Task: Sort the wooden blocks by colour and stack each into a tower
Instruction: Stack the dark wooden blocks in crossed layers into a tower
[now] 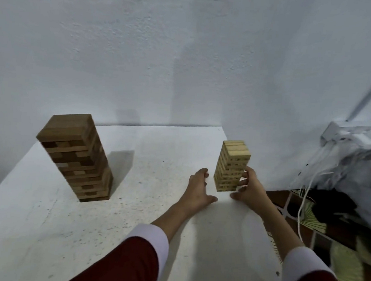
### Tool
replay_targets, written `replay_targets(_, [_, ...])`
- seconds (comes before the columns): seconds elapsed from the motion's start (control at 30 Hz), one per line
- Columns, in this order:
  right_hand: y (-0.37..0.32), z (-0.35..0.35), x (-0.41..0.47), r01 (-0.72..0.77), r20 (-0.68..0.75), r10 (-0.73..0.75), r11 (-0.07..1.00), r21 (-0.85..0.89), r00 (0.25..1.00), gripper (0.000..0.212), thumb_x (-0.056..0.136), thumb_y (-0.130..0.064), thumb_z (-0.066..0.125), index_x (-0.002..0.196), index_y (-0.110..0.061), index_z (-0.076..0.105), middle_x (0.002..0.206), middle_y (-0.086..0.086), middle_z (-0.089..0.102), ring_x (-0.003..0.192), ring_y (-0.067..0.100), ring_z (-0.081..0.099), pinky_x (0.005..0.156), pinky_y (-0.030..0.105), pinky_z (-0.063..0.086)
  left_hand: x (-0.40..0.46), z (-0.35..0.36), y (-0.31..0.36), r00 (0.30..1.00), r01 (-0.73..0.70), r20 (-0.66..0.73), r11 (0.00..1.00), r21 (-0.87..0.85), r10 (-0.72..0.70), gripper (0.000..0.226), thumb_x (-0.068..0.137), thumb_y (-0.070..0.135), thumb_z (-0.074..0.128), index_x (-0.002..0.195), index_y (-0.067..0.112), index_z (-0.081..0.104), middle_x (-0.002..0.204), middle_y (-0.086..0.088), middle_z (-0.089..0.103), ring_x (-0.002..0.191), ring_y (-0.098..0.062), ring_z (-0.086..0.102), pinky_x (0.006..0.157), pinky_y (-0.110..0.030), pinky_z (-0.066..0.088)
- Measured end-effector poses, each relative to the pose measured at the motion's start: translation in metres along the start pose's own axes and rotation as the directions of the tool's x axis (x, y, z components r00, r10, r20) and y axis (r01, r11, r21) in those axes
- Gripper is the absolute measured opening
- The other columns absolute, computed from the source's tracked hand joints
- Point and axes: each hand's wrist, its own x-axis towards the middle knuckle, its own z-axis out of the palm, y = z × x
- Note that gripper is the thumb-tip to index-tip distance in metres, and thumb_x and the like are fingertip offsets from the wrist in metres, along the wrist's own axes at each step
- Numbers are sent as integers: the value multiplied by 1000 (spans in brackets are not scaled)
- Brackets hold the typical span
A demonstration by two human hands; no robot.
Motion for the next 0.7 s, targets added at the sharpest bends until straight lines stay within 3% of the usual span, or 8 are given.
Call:
replay_targets(0.13, [3, -7, 15, 96, 85, -92, 994, -48, 992, 92, 64, 4, 79, 138, -12, 26, 116, 1, 51, 94, 14, 54, 75, 27, 51, 22, 11, 7, 999, -34, 16, 999, -17, 34, 92, 64, 15, 83, 140, 13, 31, 124, -5, 48, 100, -18, 50, 82, -26, 46])
replay_targets(0.33, [-2, -12, 24, 160, 171, -151, 986, -39, 974, 86, 64, 6, 78, 134, -12, 32, 105, -10, 52, 91, 2, 53, 68, 8, 46, 26, 15, 16, 994, -105, -42, 975, -194, 98, 68, 55, 23, 74, 118, 17, 48, 99, 4, 63, 90, -10, 65, 74, -30, 57])
replay_targets(0.43, [-1, -12, 27, 165, 183, -159, 986, -21, 970, 85, 63, 7, 78, 135, -10, 35, 103, -12, 55, 92, 1, 54, 69, 8, 47, 27, 14, 18, 993, -121, -43, 969, -217, 114, 72, 55, 29, 75, 121, 16, 48, 98, 5, 62, 89, -8, 64, 73, -28, 57])
replay_targets(0.57, [-2, -12, 27, 167, 180, -161, 986, -18, 970, 82, 63, 7, 78, 133, -10, 39, 100, -15, 54, 91, -3, 53, 67, 4, 44, 27, 11, 17, 991, -137, -20, 966, -219, 136, 72, 62, 17, 83, 125, 13, 47, 97, 5, 61, 85, -1, 61, 72, -24, 56])
replay_targets(0.7, [-5, -8, 22, 177, 172, -173, 984, -10, 970, 80, 62, 8, 78, 131, -10, 40, 99, -17, 55, 89, -4, 54, 66, 4, 45, 24, 5, 16, 989, -143, -1, 962, -231, 147, 72, 63, 18, 81, 125, 14, 45, 91, 11, 58, 83, -3, 61, 72, -24, 55])
